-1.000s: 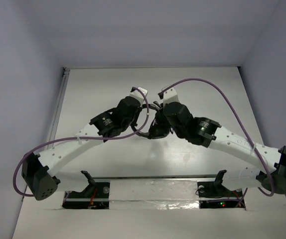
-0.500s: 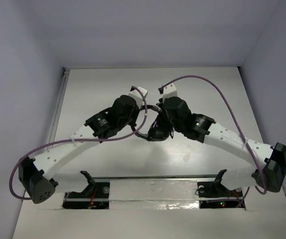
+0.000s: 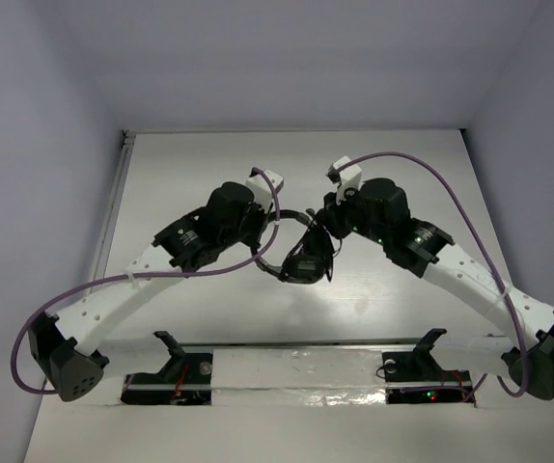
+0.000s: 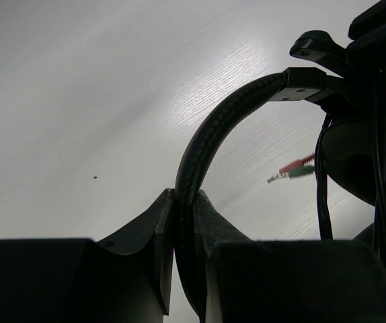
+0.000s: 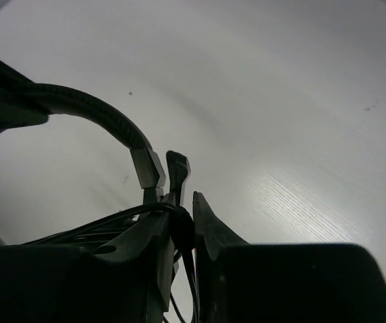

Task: Wrap the headphones

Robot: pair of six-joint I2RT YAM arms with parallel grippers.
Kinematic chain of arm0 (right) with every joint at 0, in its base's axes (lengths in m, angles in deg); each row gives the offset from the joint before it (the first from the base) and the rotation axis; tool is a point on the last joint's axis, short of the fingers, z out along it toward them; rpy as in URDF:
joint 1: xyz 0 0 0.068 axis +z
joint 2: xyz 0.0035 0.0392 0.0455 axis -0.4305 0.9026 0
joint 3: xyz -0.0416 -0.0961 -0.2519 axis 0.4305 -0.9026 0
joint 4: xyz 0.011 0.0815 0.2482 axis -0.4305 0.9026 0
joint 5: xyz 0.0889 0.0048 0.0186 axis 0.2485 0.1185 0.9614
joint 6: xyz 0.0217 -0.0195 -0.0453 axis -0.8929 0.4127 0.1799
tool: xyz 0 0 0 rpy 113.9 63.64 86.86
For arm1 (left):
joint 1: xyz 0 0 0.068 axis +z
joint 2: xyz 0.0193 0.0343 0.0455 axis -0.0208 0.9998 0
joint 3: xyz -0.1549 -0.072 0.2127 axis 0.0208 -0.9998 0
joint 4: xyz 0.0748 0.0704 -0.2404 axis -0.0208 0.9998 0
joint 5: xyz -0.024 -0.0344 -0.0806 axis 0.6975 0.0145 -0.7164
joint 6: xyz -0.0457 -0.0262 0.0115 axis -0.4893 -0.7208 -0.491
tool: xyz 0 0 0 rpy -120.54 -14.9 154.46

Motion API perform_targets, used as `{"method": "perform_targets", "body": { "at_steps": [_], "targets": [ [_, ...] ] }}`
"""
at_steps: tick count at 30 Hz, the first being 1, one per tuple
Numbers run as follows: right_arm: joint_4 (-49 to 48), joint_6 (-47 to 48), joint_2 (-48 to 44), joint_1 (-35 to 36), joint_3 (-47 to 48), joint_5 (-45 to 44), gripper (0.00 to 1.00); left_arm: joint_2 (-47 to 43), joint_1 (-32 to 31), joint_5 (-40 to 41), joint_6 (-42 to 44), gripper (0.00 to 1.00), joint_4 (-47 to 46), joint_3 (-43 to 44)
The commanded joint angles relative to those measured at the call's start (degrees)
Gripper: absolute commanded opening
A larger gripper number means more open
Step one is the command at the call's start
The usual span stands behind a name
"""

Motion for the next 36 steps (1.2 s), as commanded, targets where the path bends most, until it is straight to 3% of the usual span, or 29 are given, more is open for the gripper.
{"method": "perform_targets", "body": {
  "at_steps": [1, 5, 7, 13, 16, 19, 21, 23, 28, 30, 36],
  "targets": [
    [-7.7, 0.9, -3.3, -4.2, 0.1, 9.7, 0.0, -4.8, 0.6, -11.4, 2.8, 0.0, 1.2, 5.1],
    [-10.7, 0.3, -4.3, -5.5, -0.4, 14.2, 0.0, -7.2, 2.6, -16.2, 3.0, 0.0, 1.2, 7.7],
    [-12.7, -0.9, -4.8, -5.5, -1.0, 14.6, 0.13, -7.4, 3.7, -17.3, 3.0, 0.0, 1.0, 8.3],
    [-13.1, -0.9, -5.2, -7.9, -0.2, 12.0, 0.38, -7.8, 8.0, -22.1, 3.5, 0.0, 0.3, 8.8],
    [-14.5, -1.9, -5.1, -10.2, -0.2, 16.6, 0.43, -8.4, 10.5, -26.3, 3.0, 0.0, -1.8, 7.5],
    [-15.4, -2.9, -2.9, -11.8, -0.3, 21.2, 0.42, -7.8, 11.1, -27.8, 2.8, 0.0, -2.4, 7.1],
    [-14.9, -2.2, -0.5, -14.4, 0.3, 31.7, 0.42, -6.9, 11.7, -28.3, 2.8, 0.0, -2.5, 7.6],
    [-10.4, -1.6, 1.5, -15.0, 2.4, 34.8, 0.42, -5.1, 12.2, -27.1, 2.1, 0.0, -2.3, 8.9],
    [-5.6, 1.1, 5.8, -20.6, 6.6, 47.8, 0.52, -0.3, 15.5, -30.1, 0.2, 0.0, -0.7, 13.8],
    [-2.6, 4.9, 8.3, -21.3, 8.5, 55.0, 0.53, 2.0, 16.3, -31.3, 0.3, 0.0, -0.1, 16.1],
    [4.2, 12.5, 14.7, -22.9, 12.0, 65.0, 0.52, 4.3, 17.6, -35.2, 1.2, 0.0, 0.0, 18.4]
  ]
}}
